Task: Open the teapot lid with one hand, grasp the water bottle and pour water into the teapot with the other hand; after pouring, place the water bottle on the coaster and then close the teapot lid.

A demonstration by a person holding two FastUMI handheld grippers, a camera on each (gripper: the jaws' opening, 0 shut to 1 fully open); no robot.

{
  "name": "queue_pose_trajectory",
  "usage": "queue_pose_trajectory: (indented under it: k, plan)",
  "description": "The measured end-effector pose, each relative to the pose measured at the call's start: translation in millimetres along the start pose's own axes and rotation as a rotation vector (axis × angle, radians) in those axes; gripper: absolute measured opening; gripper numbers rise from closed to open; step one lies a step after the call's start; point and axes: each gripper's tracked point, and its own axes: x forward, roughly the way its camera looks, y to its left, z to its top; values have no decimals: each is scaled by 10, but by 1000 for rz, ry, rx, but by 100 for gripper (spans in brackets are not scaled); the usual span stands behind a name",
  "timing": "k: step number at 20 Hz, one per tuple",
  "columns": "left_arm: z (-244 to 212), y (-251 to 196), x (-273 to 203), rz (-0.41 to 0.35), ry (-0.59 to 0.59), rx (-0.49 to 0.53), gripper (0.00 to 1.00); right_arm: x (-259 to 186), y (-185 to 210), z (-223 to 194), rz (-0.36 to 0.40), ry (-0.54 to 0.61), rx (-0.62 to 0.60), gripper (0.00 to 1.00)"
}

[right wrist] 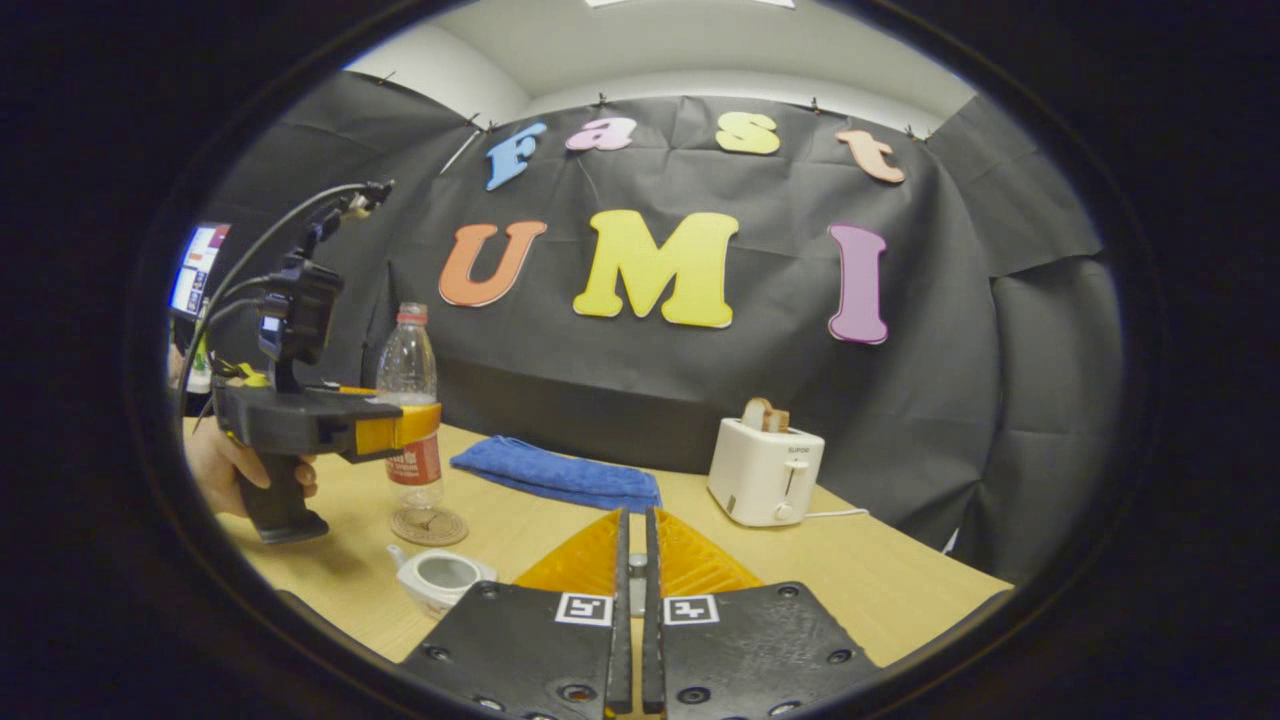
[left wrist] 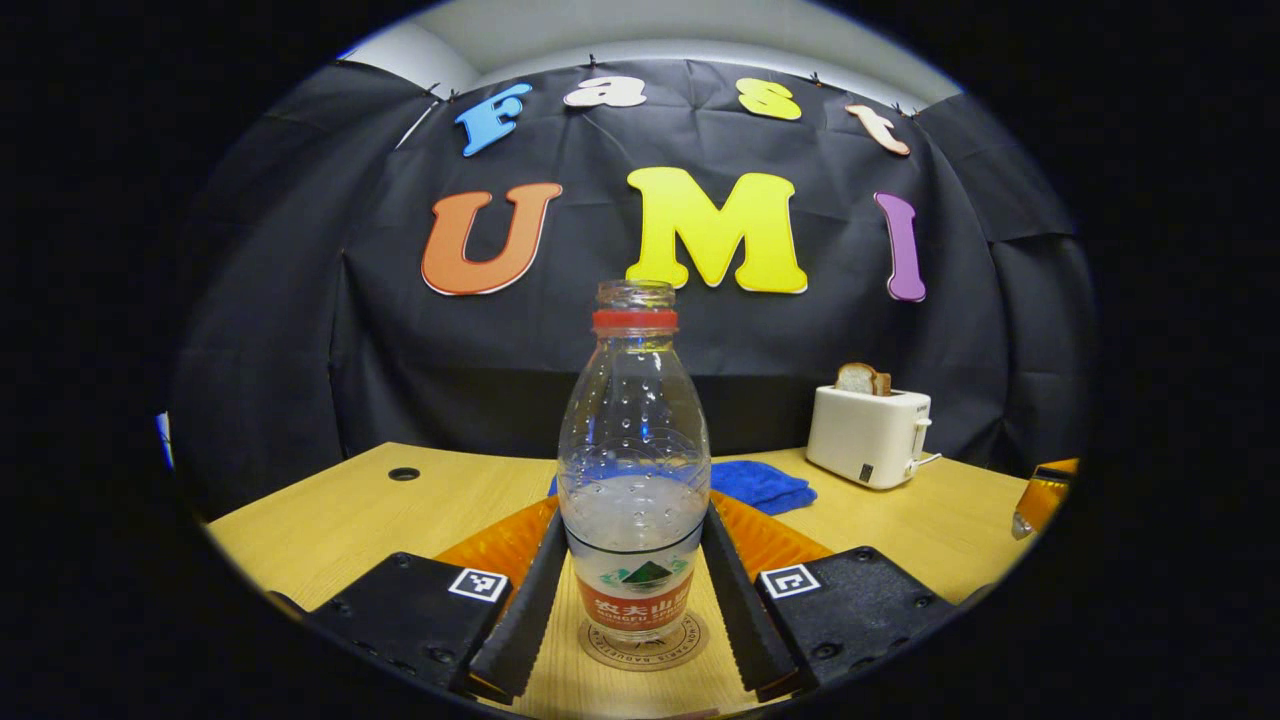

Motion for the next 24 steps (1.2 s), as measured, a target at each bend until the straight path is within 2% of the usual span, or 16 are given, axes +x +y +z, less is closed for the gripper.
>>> queue_pose_trajectory:
  k: [3,7,9,13,19,24]
  plan:
    - [-101,-99,14,-24,28,-14,77,33,9,-46,1,11,-5,4]
    - [-174,-153,-2,-19,24,79,77,52,23,-92,4,27,1,4]
    - [-267,-155,2,-11,64,99,77,47,34,-86,2,24,-2,4]
    - [-271,-131,12,1,54,115,77,42,84,-86,8,24,-14,4]
    - [-228,-184,-27,-25,44,103,81,50,110,-115,13,31,-14,6]
    - [-18,-214,-159,-25,-1,130,90,22,142,-65,16,24,-14,6]
